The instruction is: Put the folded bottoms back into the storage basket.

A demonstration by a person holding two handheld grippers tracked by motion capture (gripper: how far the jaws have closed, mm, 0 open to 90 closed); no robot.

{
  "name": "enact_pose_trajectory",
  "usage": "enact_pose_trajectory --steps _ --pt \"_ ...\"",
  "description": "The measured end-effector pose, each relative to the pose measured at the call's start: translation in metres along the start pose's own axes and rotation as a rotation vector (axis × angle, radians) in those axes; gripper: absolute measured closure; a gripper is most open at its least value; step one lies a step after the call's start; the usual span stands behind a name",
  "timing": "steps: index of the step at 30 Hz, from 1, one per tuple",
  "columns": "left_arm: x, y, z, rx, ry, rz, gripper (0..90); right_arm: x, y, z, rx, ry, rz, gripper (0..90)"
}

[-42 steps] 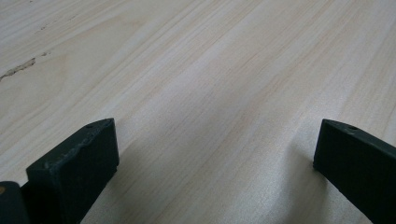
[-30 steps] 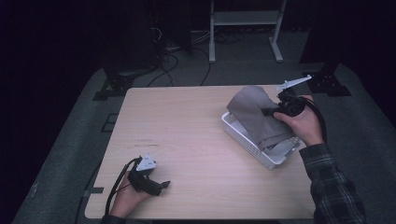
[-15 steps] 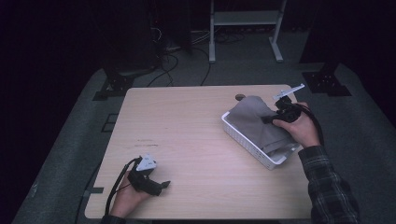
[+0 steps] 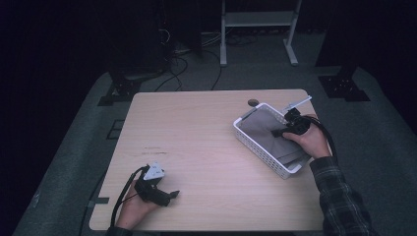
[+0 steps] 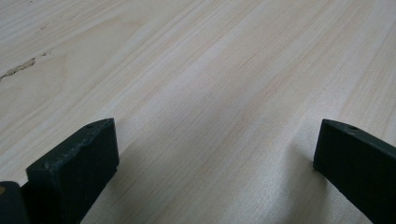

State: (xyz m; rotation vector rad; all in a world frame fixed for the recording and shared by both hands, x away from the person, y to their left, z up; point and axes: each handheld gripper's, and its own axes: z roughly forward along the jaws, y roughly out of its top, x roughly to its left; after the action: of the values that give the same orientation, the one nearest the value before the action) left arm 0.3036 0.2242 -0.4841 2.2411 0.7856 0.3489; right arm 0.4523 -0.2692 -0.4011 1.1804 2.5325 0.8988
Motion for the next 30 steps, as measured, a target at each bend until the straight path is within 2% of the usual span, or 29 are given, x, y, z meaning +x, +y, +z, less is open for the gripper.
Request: enact_pose_trajectory --steps 9,17,30 --pt "0.000 0.000 0.000 0.000 0.000 0.000 0.0 0.000 -0.002 0.011 0.022 0.002 -0.006 60.8" --pt "0.000 0.000 0.000 0.000 0.000 0.000 0.0 -0.001 -0.009 0.018 0.041 -0.016 0.004 57.4" --pt "0.000 0.000 0.000 0.000 0.000 0.000 0.0 -0.003 -0.010 0.016 0.031 -0.038 0.001 43.6"
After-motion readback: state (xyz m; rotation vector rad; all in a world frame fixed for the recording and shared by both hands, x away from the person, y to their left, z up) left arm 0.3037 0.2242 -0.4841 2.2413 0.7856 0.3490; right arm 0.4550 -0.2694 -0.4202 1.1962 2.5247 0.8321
